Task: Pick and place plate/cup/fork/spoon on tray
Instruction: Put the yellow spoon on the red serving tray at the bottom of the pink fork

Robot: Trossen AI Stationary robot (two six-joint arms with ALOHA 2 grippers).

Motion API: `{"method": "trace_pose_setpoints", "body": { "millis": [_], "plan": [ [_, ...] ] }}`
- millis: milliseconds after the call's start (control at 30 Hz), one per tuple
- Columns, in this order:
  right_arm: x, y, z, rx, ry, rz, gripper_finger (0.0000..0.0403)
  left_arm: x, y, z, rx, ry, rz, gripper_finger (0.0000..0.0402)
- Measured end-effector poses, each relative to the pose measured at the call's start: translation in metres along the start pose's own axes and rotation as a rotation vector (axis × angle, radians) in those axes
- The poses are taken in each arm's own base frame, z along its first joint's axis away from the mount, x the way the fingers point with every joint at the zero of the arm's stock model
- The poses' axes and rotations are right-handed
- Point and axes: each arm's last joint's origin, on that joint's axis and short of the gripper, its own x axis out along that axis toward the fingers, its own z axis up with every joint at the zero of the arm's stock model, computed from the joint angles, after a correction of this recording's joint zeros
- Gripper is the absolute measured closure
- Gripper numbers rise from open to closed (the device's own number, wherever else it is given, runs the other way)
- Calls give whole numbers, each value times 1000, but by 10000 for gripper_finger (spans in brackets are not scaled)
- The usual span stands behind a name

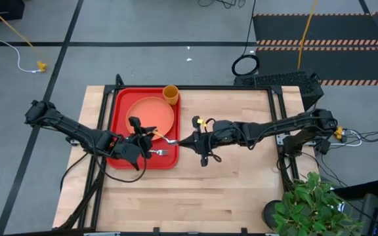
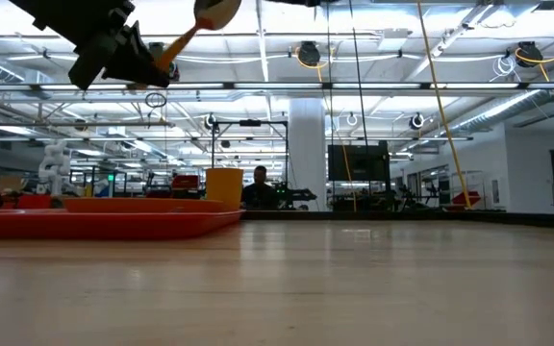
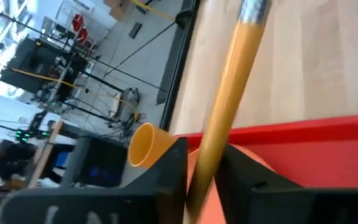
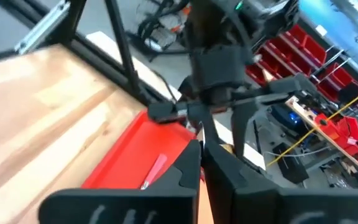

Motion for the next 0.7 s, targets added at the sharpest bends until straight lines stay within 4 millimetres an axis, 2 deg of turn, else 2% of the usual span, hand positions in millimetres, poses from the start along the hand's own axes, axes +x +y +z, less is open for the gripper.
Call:
{"method": "trace_pose_setpoints", "body": {
  "millis": [233, 400, 533, 700],
  "plan": [
    [0, 4, -2, -22, -13, 75, 402, -2, -3, 6, -113, -81, -188, 259],
    [0, 6, -3, -68, -18, 118, 402, -6, 3, 11, -199, -160, -323, 222],
    [0, 8, -4, -124, -36, 175, 403, -6, 12, 11, -264, -186, -390, 210],
    [-1, 13, -8, -211, -47, 221, 403, 0, 20, 8, -323, -208, -552, 217]
  ]
}}
